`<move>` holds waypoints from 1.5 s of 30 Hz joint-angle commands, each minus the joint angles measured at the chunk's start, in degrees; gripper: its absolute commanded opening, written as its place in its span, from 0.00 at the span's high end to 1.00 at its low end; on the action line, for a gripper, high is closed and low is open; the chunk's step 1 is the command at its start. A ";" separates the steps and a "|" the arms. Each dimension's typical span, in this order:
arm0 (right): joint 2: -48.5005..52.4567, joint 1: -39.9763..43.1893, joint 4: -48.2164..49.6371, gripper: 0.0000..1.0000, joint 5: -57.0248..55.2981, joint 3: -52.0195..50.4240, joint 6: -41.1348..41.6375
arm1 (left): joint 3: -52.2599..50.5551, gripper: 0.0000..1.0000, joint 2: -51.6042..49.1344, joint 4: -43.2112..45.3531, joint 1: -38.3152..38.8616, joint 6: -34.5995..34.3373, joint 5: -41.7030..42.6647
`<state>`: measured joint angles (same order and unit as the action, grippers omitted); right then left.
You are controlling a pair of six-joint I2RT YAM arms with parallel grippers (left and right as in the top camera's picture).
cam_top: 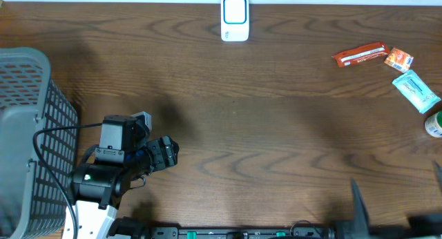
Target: Scan the item barcode
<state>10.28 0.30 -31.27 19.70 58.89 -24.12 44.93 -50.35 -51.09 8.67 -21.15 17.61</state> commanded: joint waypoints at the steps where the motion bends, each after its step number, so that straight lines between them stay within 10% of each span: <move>1: -6.01 -0.72 5.46 0.01 0.68 -13.64 -0.15 | 0.31 0.18 0.24 -0.09 -0.24 0.13 -0.79; 13: -10.01 -0.55 34.88 0.01 0.59 -48.50 0.94 | 0.31 0.19 0.24 -0.11 -0.24 0.13 -0.79; 19: -10.01 -0.55 36.44 0.01 -9.25 -58.01 14.51 | 0.31 0.19 0.24 -0.09 -0.24 0.13 -0.79; 45: -9.92 -0.39 27.78 0.01 -10.43 -58.58 14.86 | 0.31 0.19 0.26 -0.92 -0.24 2.60 -3.54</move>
<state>0.69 0.34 -3.18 10.20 0.40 -10.31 44.93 -50.35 -51.24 8.67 -20.99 17.45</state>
